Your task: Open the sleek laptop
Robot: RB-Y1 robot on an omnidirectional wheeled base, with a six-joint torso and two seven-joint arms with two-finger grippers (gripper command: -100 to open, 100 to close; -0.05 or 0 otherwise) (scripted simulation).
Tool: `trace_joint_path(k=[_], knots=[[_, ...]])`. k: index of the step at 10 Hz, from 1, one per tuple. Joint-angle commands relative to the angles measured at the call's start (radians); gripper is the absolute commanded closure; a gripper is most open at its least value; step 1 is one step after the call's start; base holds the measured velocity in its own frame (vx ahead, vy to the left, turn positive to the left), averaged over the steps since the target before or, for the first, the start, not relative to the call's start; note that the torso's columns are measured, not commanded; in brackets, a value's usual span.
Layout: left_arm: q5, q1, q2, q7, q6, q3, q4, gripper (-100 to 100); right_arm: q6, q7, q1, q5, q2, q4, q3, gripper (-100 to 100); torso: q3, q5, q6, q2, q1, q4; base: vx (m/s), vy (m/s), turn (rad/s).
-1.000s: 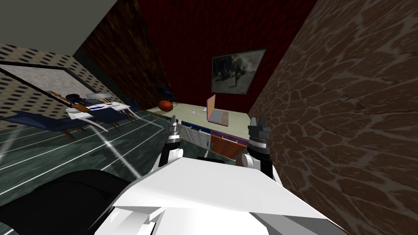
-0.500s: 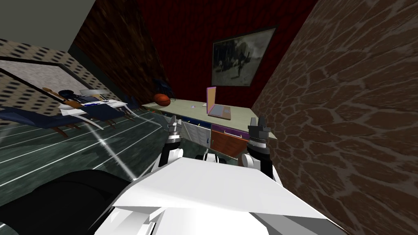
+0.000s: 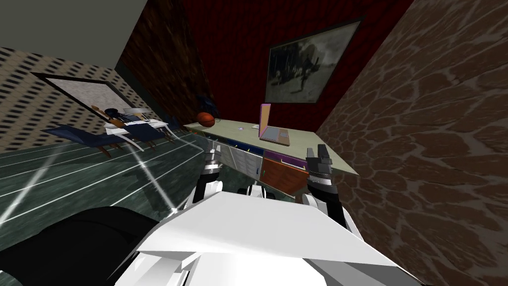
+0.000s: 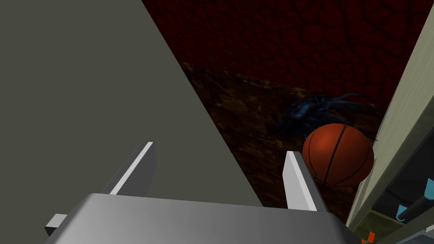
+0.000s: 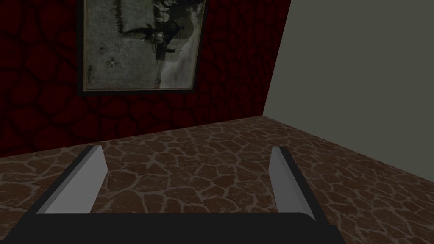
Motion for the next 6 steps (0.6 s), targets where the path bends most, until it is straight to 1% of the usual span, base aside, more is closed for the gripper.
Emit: trace_joint_path(k=[1,2,3,4,5,6], knots=[[0.000,0.000,0.000,0.000,0.000,0.000,0.000,0,0.036,0.047,0.077,-0.013,-0.040,-0.011,-0.066,-100,0.000,0.001,0.000,0.000,0.002,0.000,0.011,0.221,0.274],[0.000,0.000,0.000,0.000,0.000,0.000,0.000,0,0.051,0.068,0.104,-0.020,-0.053,-0.018,-0.096,-100,0.000,0.001,0.000,0.000,0.001,0.000,-0.001,0.245,0.323],[0.000,0.000,0.000,0.000,0.000,0.000,0.000,0,0.068,0.090,0.139,-0.027,-0.064,-0.025,-0.119,-100,0.000,0.000,0.000,0.001,0.001,0.000,0.023,0.245,0.343],[0.000,0.000,0.000,0.000,0.000,0.000,0.000,0,0.068,0.090,0.150,-0.027,-0.064,-0.025,-0.128,-100,0.000,0.000,0.000,0.000,-0.001,0.000,0.024,0.138,0.062],[0.000,0.000,0.000,0.000,0.000,0.000,0.000,0,0.086,0.114,0.190,-0.034,-0.075,-0.032,-0.162,-100,0.000,-0.002,0.001,0.000,-0.008,0.000,0.021,0.138,0.162],[0.000,0.000,0.000,0.000,0.000,0.000,0.000,0,0.105,0.139,0.233,-0.042,-0.083,-0.041,-0.186,-100,0.000,-0.002,0.000,0.001,-0.006,0.000,0.016,0.196,0.449]])
